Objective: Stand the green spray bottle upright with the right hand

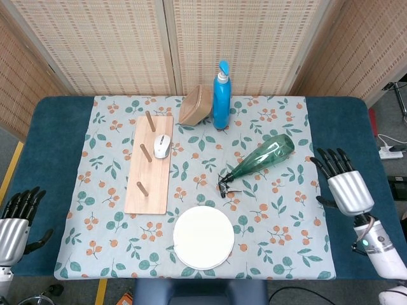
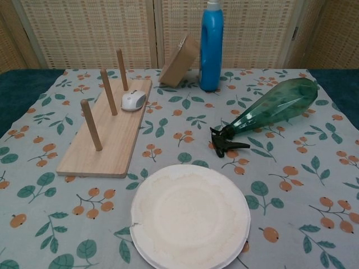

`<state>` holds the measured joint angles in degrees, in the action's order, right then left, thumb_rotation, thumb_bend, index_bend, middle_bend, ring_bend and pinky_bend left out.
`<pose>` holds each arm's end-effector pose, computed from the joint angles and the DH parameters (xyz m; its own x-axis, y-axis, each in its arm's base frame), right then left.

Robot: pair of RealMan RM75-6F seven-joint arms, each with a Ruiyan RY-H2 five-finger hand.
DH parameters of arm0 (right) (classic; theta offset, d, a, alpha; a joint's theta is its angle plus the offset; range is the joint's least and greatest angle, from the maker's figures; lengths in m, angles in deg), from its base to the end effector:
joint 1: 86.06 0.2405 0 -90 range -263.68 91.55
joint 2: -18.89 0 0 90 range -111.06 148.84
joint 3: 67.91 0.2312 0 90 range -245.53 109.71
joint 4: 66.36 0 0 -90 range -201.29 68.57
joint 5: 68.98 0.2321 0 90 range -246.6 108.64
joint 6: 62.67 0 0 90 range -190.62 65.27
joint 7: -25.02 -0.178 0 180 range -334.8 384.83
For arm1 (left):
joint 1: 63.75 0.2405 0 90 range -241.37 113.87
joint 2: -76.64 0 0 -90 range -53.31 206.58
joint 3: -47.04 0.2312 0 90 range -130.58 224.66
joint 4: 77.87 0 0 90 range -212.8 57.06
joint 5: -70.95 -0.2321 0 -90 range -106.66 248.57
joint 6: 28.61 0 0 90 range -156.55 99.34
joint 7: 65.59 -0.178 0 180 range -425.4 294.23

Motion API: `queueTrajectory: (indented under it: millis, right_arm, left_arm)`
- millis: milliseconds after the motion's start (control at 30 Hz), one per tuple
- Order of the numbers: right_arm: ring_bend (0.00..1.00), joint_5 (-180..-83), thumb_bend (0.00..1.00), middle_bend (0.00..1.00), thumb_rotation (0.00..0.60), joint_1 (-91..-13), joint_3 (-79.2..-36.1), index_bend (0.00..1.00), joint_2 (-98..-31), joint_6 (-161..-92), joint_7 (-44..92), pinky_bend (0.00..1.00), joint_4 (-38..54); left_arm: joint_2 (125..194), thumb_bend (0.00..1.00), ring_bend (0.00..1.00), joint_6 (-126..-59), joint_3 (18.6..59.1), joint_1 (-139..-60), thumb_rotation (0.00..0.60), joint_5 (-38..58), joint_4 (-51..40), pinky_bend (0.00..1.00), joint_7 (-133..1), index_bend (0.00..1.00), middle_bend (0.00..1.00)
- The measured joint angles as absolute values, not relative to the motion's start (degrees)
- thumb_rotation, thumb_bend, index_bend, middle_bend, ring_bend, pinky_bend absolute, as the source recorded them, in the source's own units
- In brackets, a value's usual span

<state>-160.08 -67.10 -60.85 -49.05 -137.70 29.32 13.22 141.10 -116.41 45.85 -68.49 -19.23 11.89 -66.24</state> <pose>-0.2666 -0.3076 0.1125 0.6070 0.0610 0.7924 -0.7550 -0.2671 0.5989 -0.2942 0.2078 0.1282 0.4451 -0.0193 0.8953 0.8921 -0.0772 -0.4452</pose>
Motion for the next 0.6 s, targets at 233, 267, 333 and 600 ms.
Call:
queueTrajectory:
  millis: [233,267,333,600]
  right_arm:
    - [0.0,-162.7,0.0,0.26,0.6,-55.4,-59.4,0.3,-55.4,-128.9,17.2,0.09,0.9]
    - [0.0,-163.0,0.0,0.26,0.6,-53.0,-59.2,0.29,-57.0,-126.7,17.0,0.09,-1.5]
    - [0.0,-163.2,0.0,0.26,0.6,-49.8,-59.1,0.29,-58.8,-123.3,17.3,0.09,-4.2]
    - [0.0,-161.1,0.0,0.26,0.6,-41.5,-59.0,0.28,-63.6,-109.6,25.6,0.09,-6.7]
  left_arm:
    - [140.9,0.25,0.0,-115.7,46.4,-68.9,0.6,-20.1,12.3,0.0,-66.6,0.0,0.0]
    - [141.0,0.25,0.0,-115.6,46.3,-68.9,0.6,-19.9,12.3,0.0,-66.4,0.0,0.0]
    - [141.0,0.25,0.0,-115.4,46.2,-69.0,0.6,-19.4,12.2,0.0,-66.0,0.0,0.0]
    - [140.6,0.25,0.0,-115.1,46.2,-69.1,0.6,-19.4,11.4,0.0,-63.7,0.0,0.0]
